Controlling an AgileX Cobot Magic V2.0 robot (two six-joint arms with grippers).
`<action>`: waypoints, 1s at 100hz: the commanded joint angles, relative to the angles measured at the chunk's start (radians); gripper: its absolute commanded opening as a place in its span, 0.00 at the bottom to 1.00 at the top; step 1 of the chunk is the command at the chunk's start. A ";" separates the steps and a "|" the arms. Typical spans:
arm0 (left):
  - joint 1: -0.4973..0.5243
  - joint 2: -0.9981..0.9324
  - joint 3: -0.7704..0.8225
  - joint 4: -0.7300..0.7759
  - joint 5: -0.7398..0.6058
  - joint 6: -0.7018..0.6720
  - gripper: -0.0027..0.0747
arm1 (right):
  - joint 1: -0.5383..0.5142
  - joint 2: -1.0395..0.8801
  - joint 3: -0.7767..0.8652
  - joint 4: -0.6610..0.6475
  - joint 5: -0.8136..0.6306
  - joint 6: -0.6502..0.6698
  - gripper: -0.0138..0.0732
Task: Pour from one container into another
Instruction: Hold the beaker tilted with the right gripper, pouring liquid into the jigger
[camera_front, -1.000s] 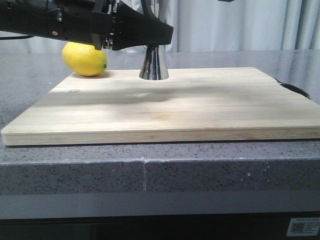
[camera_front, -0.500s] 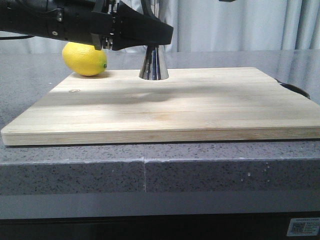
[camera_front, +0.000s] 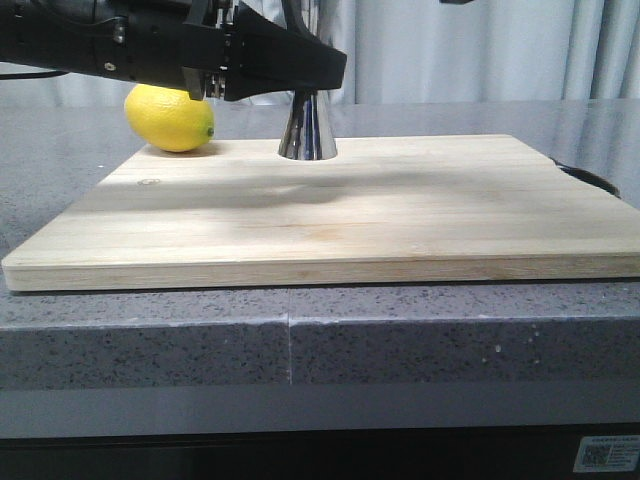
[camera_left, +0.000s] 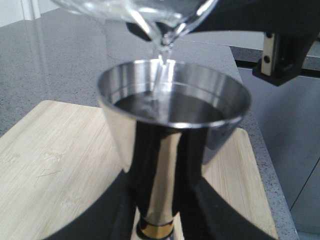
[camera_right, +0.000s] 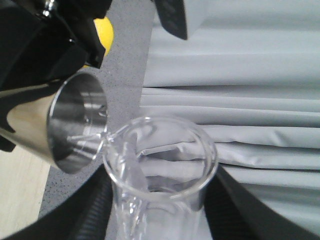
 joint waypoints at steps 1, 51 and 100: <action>-0.010 -0.052 -0.028 -0.071 0.091 -0.007 0.25 | -0.001 -0.039 -0.038 -0.006 -0.002 -0.007 0.45; -0.010 -0.052 -0.028 -0.071 0.091 -0.007 0.25 | -0.001 -0.039 -0.038 -0.034 0.005 -0.007 0.45; -0.010 -0.052 -0.028 -0.071 0.091 -0.007 0.25 | -0.001 -0.039 -0.038 -0.040 0.005 -0.007 0.45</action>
